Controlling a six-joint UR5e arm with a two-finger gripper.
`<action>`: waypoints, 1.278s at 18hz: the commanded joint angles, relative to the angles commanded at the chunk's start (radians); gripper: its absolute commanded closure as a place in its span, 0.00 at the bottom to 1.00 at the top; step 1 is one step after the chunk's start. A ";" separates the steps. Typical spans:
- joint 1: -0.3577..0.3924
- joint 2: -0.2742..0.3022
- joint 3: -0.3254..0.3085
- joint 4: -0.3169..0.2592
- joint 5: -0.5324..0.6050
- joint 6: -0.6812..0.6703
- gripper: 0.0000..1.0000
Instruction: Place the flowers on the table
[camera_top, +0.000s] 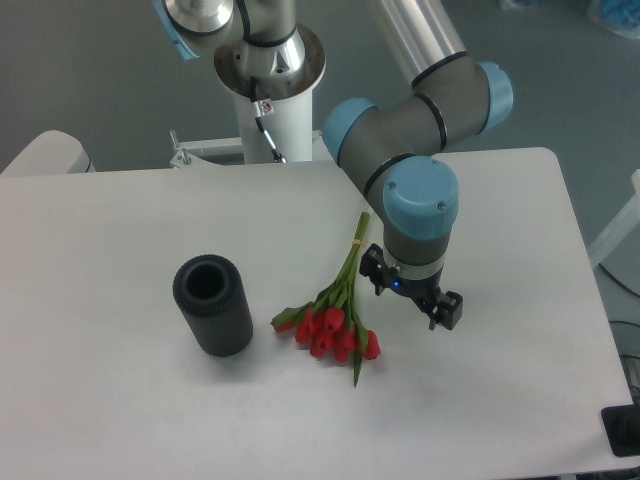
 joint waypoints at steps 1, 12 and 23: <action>0.000 0.000 0.000 0.000 -0.002 0.000 0.00; 0.002 -0.008 0.009 0.000 -0.002 -0.002 0.00; -0.003 -0.058 0.066 -0.011 -0.003 0.083 0.00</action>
